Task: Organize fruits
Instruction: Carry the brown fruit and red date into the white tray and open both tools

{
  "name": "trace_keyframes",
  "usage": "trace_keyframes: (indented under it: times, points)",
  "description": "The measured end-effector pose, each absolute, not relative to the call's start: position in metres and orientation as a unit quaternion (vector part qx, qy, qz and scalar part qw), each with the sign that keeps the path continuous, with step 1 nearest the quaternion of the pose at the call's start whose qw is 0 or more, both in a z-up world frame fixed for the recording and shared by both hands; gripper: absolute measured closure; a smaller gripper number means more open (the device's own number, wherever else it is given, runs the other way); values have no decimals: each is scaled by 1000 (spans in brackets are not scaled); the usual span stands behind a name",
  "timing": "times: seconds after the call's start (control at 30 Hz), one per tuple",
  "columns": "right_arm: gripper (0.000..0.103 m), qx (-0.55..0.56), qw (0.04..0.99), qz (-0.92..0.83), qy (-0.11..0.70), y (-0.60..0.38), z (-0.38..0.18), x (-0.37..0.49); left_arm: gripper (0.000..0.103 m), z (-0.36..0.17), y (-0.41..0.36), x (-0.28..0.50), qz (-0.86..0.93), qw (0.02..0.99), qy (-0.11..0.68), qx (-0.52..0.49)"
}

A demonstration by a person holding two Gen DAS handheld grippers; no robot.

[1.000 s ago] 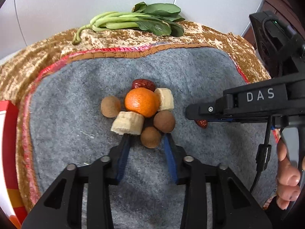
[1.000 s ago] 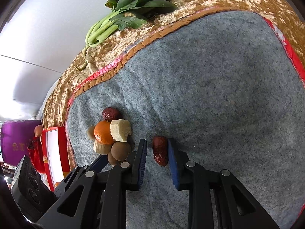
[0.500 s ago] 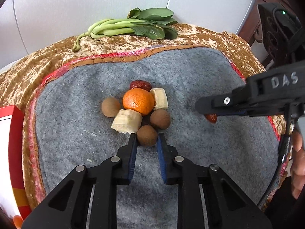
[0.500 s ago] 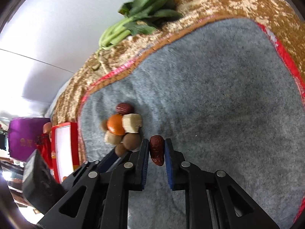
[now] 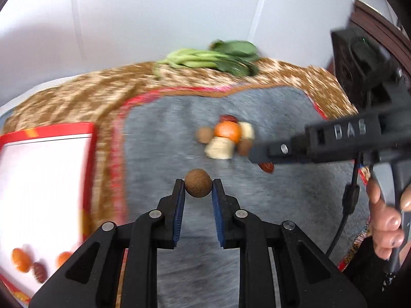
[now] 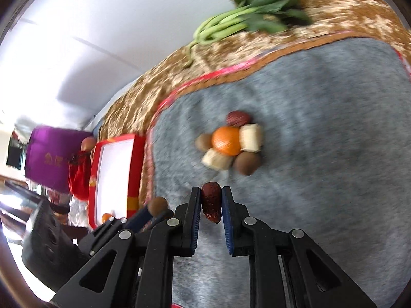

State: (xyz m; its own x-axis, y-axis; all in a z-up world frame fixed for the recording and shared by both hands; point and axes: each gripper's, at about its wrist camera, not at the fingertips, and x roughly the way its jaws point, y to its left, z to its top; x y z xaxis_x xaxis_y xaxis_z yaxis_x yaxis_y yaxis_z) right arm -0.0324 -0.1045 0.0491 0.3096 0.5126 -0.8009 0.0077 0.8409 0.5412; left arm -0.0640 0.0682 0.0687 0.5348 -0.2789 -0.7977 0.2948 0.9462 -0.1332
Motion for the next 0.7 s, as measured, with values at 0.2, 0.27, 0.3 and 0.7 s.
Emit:
trace_keyframes:
  times: [0.2, 0.27, 0.3, 0.7]
  points:
    - [87, 203, 784, 187, 555, -64, 54, -35, 84, 87, 113, -69, -108, 898, 426, -7]
    - [87, 190, 791, 198, 548, -51, 57, -37, 84, 90, 126, -72, -92, 902, 421, -12]
    - [87, 183, 794, 202, 543, -45, 59, -38, 84, 92, 132, -74, -81, 904, 419, -15]
    - [87, 98, 823, 288, 480, 40, 72, -69, 84, 96, 196, -107, -2, 915, 403, -30]
